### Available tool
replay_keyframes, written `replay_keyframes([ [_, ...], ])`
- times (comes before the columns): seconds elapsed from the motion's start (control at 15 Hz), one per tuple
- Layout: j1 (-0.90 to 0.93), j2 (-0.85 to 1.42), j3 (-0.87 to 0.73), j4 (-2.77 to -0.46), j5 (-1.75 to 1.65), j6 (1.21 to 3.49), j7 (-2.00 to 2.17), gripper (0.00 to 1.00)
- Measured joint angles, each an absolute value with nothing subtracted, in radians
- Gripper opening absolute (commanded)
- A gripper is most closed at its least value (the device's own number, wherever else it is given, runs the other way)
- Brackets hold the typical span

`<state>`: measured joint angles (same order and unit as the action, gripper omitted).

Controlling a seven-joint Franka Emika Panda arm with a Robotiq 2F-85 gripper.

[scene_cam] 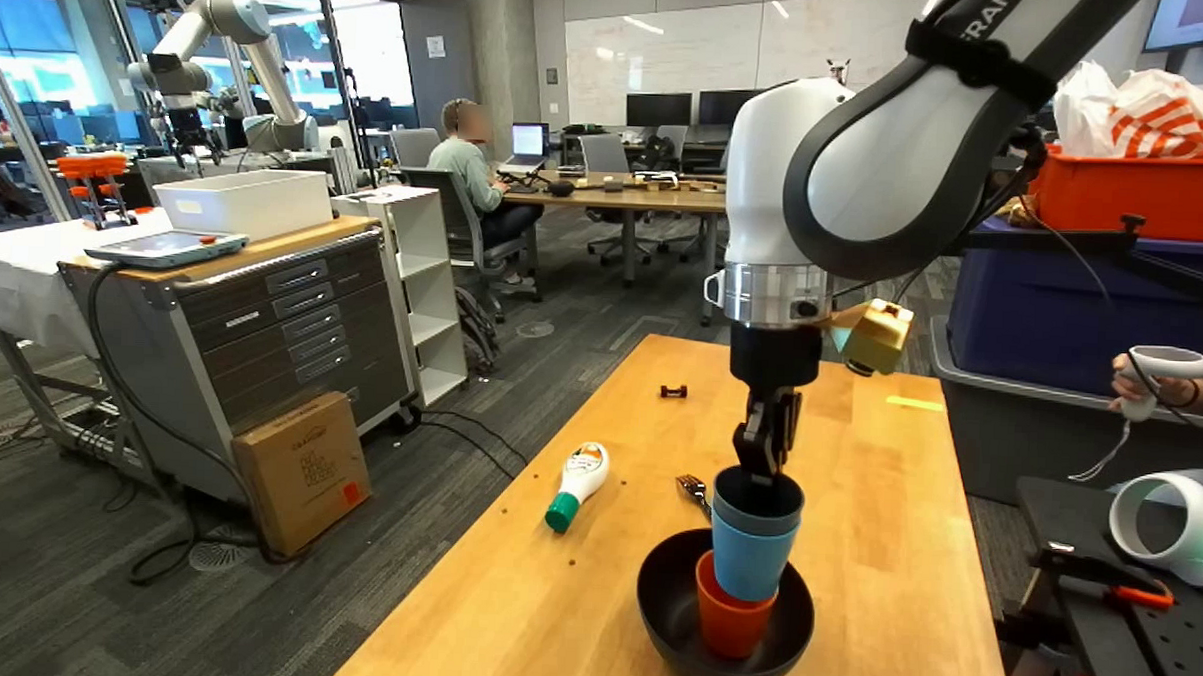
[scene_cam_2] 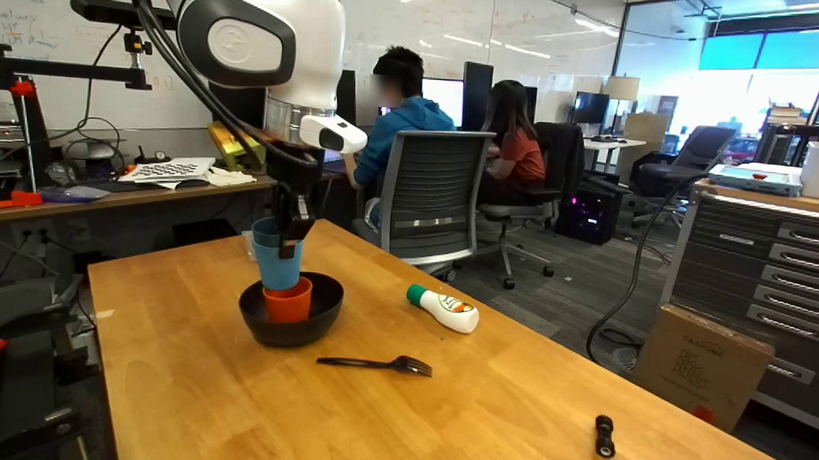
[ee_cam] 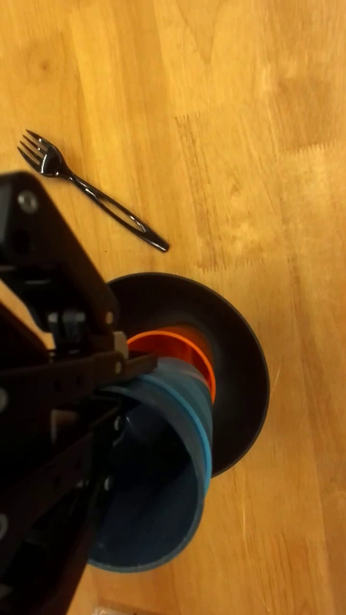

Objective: Place the orange cup inside the black bowl, place the dark blue cup inside the light blue cup and place them inside the orange cup, place the black fork inside the stacked cups

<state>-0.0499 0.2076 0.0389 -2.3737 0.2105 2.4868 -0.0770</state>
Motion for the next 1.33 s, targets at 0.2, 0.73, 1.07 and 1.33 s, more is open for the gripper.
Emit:
replay_keyframes([
  [0.2, -0.050, 0.221, 0.030, -2.375, 0.195, 2.506, -0.074, 0.32],
  [0.73, -0.050, 0.235, 0.020, -2.375, 0.179, 2.522, -0.066, 0.85],
  [1.07, -0.050, 0.235, 0.019, -2.374, 0.179, 2.536, -0.055, 1.00],
  [1.33, -0.053, 0.235, -0.011, -2.369, 0.179, 2.615, 0.004, 1.00],
])
